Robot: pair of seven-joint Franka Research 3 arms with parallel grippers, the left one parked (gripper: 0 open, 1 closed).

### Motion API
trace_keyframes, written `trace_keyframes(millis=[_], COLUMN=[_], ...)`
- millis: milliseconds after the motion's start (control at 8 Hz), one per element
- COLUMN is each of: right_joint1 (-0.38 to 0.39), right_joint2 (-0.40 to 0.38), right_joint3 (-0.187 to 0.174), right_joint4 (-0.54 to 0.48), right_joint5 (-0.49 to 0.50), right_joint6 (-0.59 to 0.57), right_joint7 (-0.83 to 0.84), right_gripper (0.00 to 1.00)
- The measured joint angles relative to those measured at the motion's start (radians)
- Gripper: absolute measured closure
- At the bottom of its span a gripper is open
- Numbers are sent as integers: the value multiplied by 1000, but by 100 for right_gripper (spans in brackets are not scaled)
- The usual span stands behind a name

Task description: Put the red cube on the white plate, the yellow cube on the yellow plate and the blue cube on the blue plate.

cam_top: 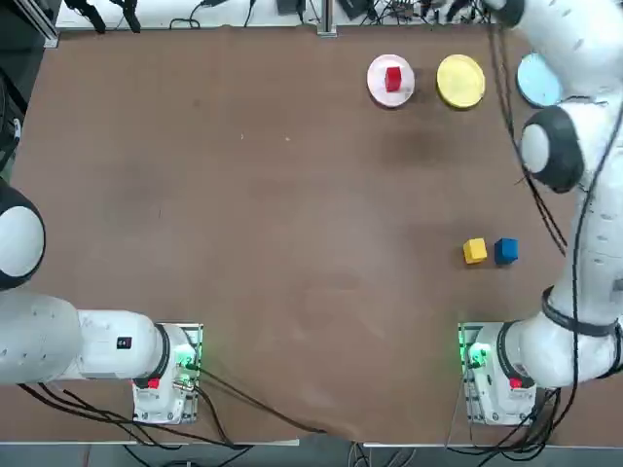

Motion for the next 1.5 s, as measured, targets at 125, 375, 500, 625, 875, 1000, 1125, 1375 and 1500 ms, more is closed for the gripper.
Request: trace_keyframes(millis=[125,375,500,625,875,1000,1125,1375,1500], right_joint1=[-29,-99,-142,-177,-195,-193,-190,-184,-183], right_joint2=[-63,-174,-226,-270,-344,-396,-458,-559,-601], right_joint3=[-2,-4,-5,-5,-1,11,20,31,40], right_joint4=[-1,-1,-3,-9,-118,-241,-379,-593,-697], right_joint5=[0,-2,-2,-2,-28,-41,-46,-46,-46], right_joint6=[-104,-358,-446,-496,-450,-353,-267,-211,-205], right_joint7=[-62,-180,-227,-259,-271,-271,-269,-268,-268], right_gripper=[0,0,0,0,0,0,0,0,0])
